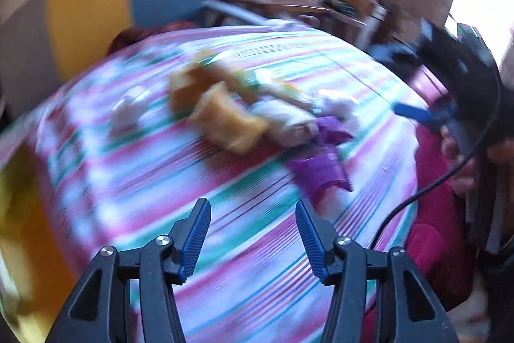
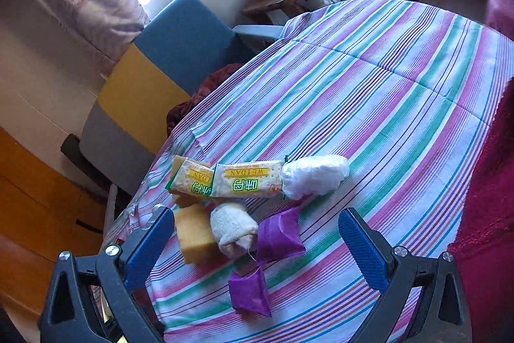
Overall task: Organize objects
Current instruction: 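Grasp the purple sachet with the left gripper, then grasp the wrapped snack bar with the right gripper while the left gripper holds the purple sachet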
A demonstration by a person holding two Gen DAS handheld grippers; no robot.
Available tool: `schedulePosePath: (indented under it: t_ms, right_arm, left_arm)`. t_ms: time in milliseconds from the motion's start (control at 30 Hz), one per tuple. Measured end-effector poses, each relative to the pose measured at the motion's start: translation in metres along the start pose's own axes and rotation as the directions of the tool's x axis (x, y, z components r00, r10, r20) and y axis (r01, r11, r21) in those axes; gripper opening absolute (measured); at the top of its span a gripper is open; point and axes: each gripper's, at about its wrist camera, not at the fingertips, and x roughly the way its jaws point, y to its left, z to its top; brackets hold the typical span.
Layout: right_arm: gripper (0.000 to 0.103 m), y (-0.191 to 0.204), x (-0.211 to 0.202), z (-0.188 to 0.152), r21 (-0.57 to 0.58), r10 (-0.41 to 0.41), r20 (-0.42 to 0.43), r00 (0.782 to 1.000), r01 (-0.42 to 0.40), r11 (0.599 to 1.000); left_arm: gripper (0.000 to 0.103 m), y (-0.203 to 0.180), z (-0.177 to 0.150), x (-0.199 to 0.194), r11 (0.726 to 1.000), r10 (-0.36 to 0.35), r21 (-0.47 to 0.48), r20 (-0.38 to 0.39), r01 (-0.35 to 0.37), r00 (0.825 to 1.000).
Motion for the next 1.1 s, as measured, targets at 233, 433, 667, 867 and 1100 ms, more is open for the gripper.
schedulePosePath:
  t_ms: [233,433,667,867,1100]
  right_arm:
    - [0.103,-0.005,0.005,0.002,0.015,0.039,-0.02,0.999,-0.039,0.999]
    - [0.103,-0.007,0.007,0.002,0.029,0.052,-0.031,0.998,-0.051,0.998]
    - [0.103,-0.01,0.009,0.003,0.042,0.058,-0.038,0.998,-0.057,0.998]
    - [0.103,-0.008,0.012,0.004,0.027,0.04,-0.054,0.998,-0.038,0.999]
    - [0.103,-0.001,0.018,0.002,-0.017,0.036,-0.096,0.995,-0.038,0.999]
  left_arm:
    - [0.057,-0.055,0.014,0.043,0.926,-0.041,0.373,-0.066,0.063,0.997]
    - [0.067,-0.072,0.02,0.068,0.857,-0.063,0.503,-0.116,0.113,0.991]
    - [0.033,-0.081,0.025,0.09,0.876,-0.1,0.458,-0.136,0.152,0.986]
    - [0.032,-0.055,0.002,0.071,0.95,-0.142,0.266,-0.087,0.161,0.986]
    - [0.032,-0.01,-0.035,0.037,0.996,-0.071,0.052,-0.041,0.073,0.997]
